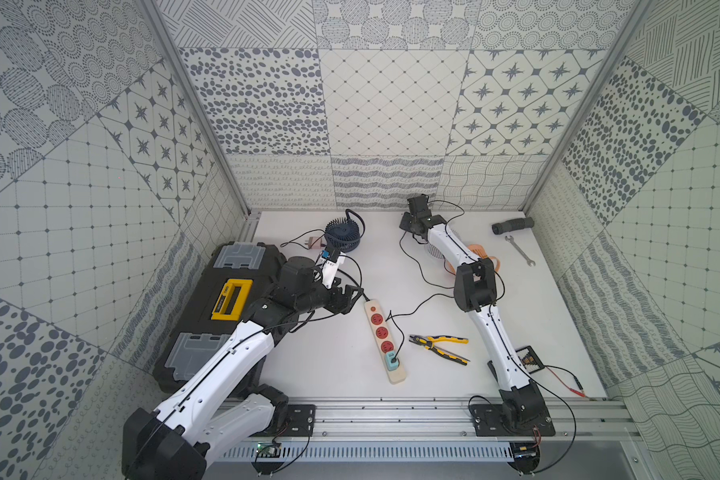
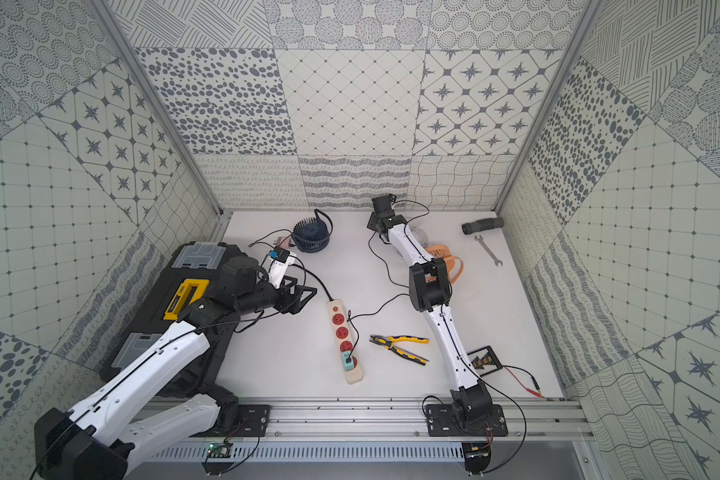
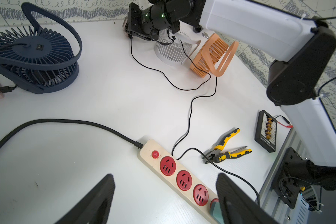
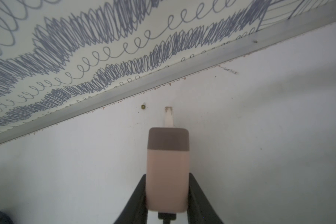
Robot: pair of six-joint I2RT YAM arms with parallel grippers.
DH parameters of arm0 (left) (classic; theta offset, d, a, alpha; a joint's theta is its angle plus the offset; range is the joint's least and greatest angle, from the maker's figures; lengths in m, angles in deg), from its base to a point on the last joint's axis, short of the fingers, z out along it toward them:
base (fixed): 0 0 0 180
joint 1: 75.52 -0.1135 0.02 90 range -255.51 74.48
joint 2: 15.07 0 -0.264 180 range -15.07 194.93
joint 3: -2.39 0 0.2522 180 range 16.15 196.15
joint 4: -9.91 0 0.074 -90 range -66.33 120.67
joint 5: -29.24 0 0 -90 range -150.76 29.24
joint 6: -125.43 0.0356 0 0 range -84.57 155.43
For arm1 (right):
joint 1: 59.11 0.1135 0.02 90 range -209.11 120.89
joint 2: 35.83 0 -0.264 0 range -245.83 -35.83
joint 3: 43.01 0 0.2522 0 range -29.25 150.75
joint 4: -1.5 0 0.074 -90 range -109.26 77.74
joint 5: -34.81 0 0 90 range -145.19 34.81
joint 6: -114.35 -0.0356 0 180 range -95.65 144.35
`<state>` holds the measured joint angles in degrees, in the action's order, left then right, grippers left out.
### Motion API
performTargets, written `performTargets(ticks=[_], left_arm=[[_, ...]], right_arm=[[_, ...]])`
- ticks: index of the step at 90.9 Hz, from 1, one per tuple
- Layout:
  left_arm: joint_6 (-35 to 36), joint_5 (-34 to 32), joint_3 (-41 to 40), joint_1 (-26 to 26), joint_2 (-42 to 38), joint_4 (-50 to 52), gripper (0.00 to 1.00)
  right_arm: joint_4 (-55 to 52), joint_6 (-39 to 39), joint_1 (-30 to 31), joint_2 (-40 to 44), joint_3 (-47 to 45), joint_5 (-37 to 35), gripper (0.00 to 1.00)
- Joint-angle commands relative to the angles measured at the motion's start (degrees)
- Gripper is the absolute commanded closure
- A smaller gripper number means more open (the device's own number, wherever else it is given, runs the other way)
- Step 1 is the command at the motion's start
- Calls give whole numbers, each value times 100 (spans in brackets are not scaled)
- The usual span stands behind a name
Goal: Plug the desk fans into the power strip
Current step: Pick up the plug from the center of the board.
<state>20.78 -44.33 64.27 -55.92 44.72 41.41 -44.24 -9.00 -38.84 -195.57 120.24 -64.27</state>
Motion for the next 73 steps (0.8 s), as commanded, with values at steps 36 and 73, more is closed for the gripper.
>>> performTargets(ticks=[36, 73], left_arm=[[117, 499, -103, -17, -232, -314, 15], [-98, 2535, -256, 85, -215, -1149, 16]], right_arm=[[1366, 1687, 181, 2668, -3473, 1027, 74], [1221, 3354, 118, 6570, -7644, 4108, 74]])
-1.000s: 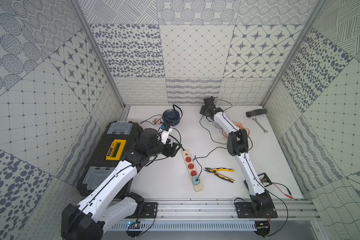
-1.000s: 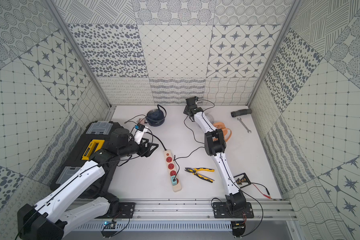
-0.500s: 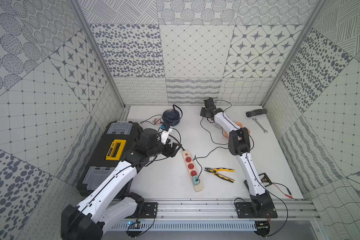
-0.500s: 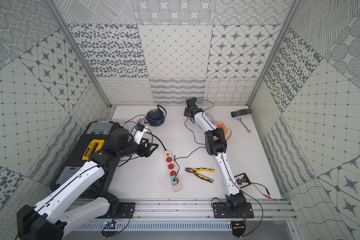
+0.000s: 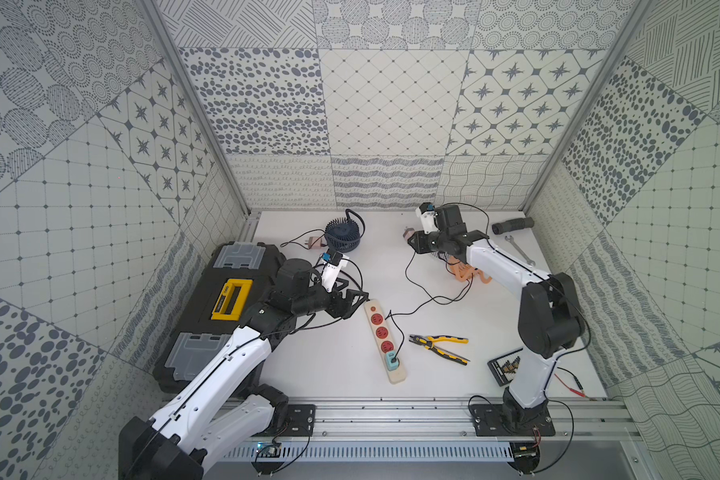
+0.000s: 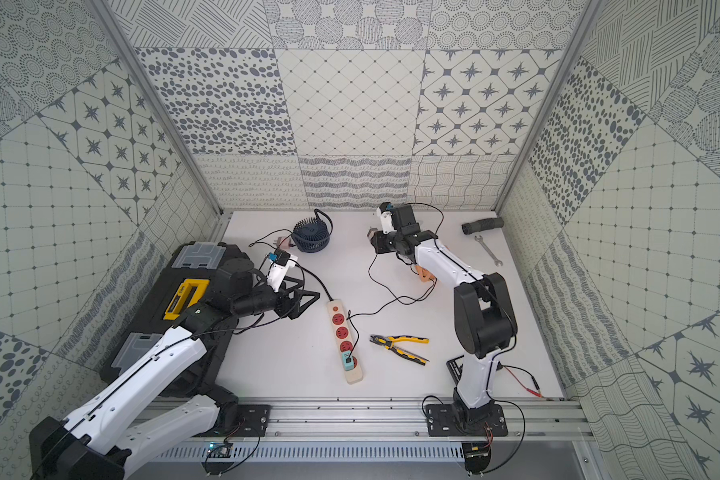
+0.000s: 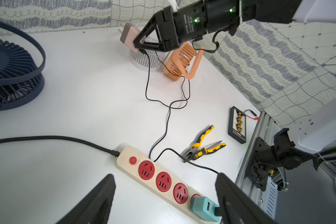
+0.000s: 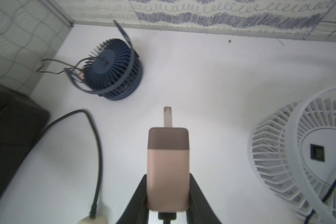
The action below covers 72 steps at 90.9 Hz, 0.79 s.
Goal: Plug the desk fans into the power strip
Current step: Pick up the plug from the center of the board.
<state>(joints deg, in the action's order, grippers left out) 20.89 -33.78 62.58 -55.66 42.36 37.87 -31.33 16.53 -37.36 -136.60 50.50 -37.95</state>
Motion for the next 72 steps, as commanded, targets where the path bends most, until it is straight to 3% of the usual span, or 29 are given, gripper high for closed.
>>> performTargets(ticks=[1, 12, 26, 60, 72], left_arm=[[-127, 1544, -89, 65, 31, -826, 16], [-353, 2254, -82, 141, 207, -1149, 16], [-605, 2827, -62, 238, 455, -1373, 14], [-659, 3484, 150, 503, 965, -1152, 10], [-690, 3803, 152, 582, 1012, -1233, 24]], right_arm=[[-132, 853, -31, 743, -727, 1595, 74], [-860, 1313, -22, 1269, -1088, 2756, 74], [-1326, 1641, 201, 1779, -1427, 3656, 76], [-2407, 2078, 864, 2122, -1439, 4438, 78], [-2568, 2144, 915, 2141, -1427, 4598, 77]])
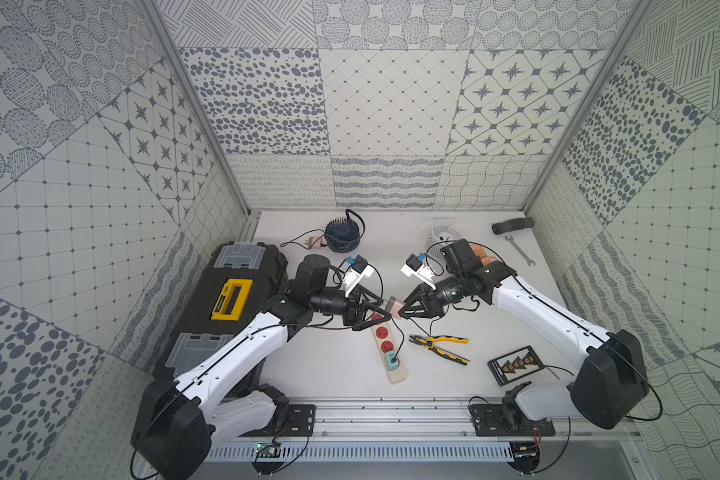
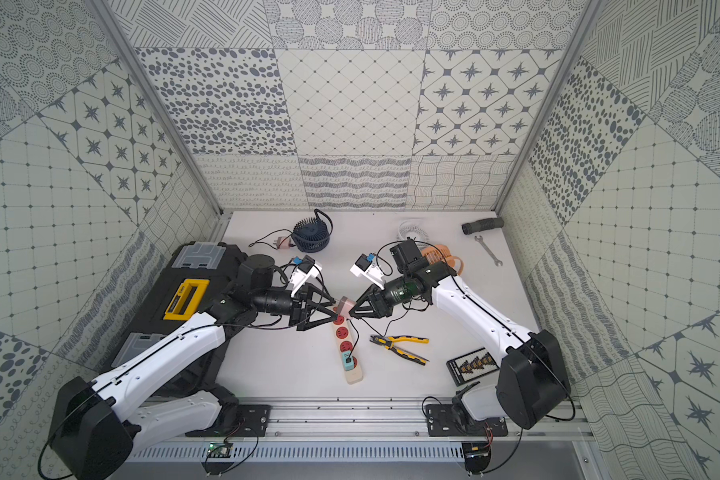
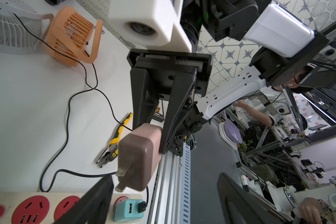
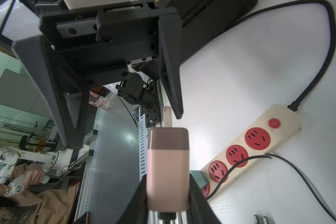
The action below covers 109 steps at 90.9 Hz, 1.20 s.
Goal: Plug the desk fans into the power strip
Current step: Pick up the plug from the center of the board.
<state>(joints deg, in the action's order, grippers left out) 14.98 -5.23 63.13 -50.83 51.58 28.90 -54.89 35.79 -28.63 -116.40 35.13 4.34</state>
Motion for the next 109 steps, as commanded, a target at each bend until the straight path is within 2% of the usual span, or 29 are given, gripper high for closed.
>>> performTargets(ticks=[1, 10, 22, 35, 47, 61, 72, 85, 97, 109], left_arm=[[-100, 967, 99, 107, 92, -334, 26], [-26, 959, 119, 153, 151, -211, 34], [32, 882, 171, 183, 269, -73, 37], [34, 968, 180, 232, 361, -60, 50], [210, 865, 245, 271, 457, 235, 51], [444, 679, 392, 291, 656, 673, 44], [497, 696, 411, 313, 685, 738, 45], [488, 812, 400, 318, 678, 700, 54], [417, 897, 377, 320, 699, 585, 59], [297, 968, 356, 322, 709, 449, 79]], right_arm=[[-220, 218, 45, 126, 119, 377, 78], [-260, 217, 57, 110, 159, 494, 78], [-373, 306, 141, 60, 197, 623, 78], [-427, 352, 161, -4, 204, 587, 79], [-450, 380, 176, -37, 283, 641, 79], [-468, 407, 191, -7, 312, 717, 79], [-479, 414, 195, -22, 303, 727, 79], [-478, 428, 199, -51, 304, 701, 79], [-498, 437, 196, -93, 287, 648, 79], [-530, 470, 219, -161, 277, 539, 79]])
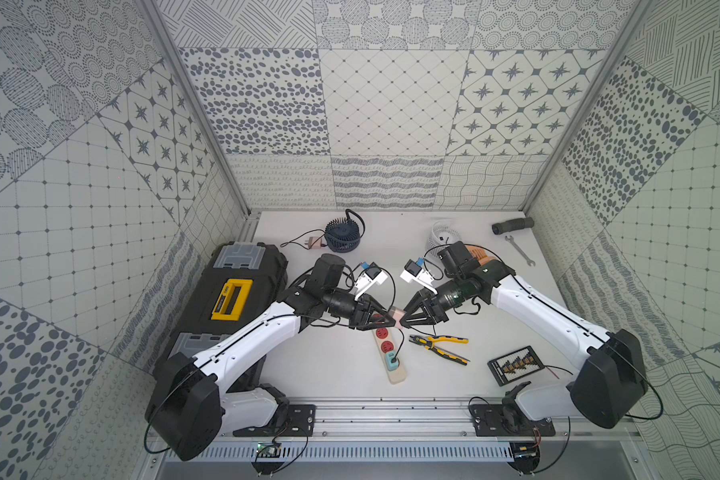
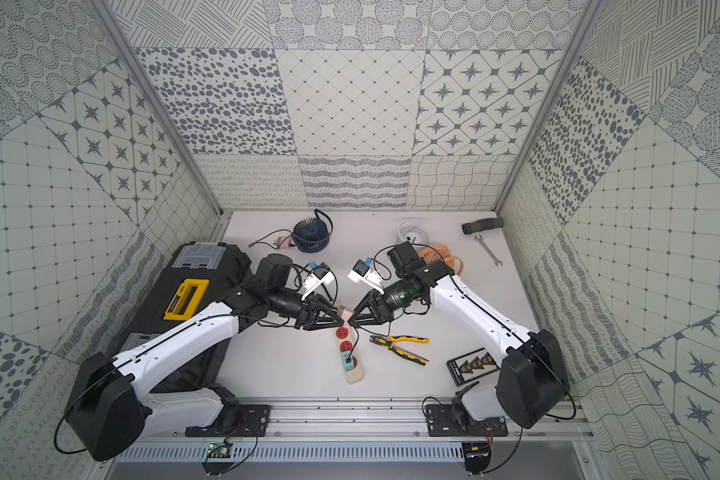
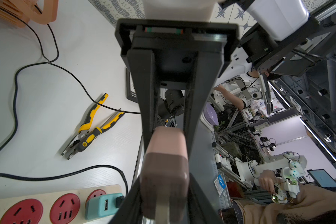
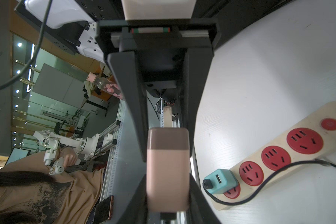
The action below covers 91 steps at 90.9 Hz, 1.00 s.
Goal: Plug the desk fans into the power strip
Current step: Pick up the plug from the center of the board.
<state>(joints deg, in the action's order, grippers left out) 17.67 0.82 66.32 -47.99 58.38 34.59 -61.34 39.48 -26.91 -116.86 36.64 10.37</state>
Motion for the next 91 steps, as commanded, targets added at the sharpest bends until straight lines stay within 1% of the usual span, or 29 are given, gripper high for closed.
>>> performTargets(ticks=[1, 5, 7, 10, 14, 18, 21, 24, 29, 34, 36, 40, 48, 53, 59, 69, 77, 84, 91], left_arm=[[19, 363, 37, 40, 25, -127, 81], [-40, 359, 23, 41, 16, -171, 89], [-69, 345, 16, 42, 4, -187, 92], [-122, 315, -12, 49, -19, -236, 97], [-193, 218, -47, 55, -94, -309, 100], [-279, 39, -114, 59, -207, -386, 100], [-326, -117, -164, 60, -317, -459, 100], [-390, -313, -214, 60, -426, -538, 100], [-563, -629, -322, 60, -615, -732, 100], [-863, -990, -491, 62, -812, -1032, 100], [-982, -1129, -583, 60, -886, -1156, 100], [-1223, -1460, -744, 60, -1031, -1400, 100], [-1657, -2100, -1007, 60, -1288, -1723, 100], [-1940, -2359, -1155, 60, -1408, -1989, 100], [-2325, -2549, -1306, 60, -1503, -2451, 100], [-2858, -2647, -1409, 60, -1531, -3201, 100], [-3174, -2641, -1431, 68, -1491, -3702, 100], [-3420, -2535, -1445, 74, -1398, -4164, 100], [-3692, -2413, -1473, 77, -1348, -4632, 100]], right_arm=[[108, 102, 48, -124, 122, -76, 79], [109, 112, 58, -154, 125, -141, 79], [109, 112, 67, -162, 130, -186, 77], [114, 117, 72, -159, 141, -282, 69], [122, 81, 67, -117, 171, -484, 58], [134, 24, 70, -50, 205, -766, 51], [139, -24, 67, 12, 232, -976, 41], [160, -107, 65, 103, 251, -1163, 34], [241, -306, 38, 266, 253, -1428, 26], [443, -666, -19, 461, 195, -1711, 19], [533, -814, -49, 533, 167, -1798, 14], [713, -1151, -132, 700, 82, -1927, 9], [1200, -1890, -308, 1095, -212, -2033, 6], [1635, -2487, -412, 1389, -488, -2059, 4], [2320, -3401, -517, 1757, -919, -1987, 4], [3949, -5238, -571, 2359, -1839, -1989, 3], [5577, -6585, -505, 2682, -2598, -1868, 4], [7089, -7623, -314, 2707, -3130, -1888, 4], [8299, -8276, 0, 2451, -3344, -1882, 7]])
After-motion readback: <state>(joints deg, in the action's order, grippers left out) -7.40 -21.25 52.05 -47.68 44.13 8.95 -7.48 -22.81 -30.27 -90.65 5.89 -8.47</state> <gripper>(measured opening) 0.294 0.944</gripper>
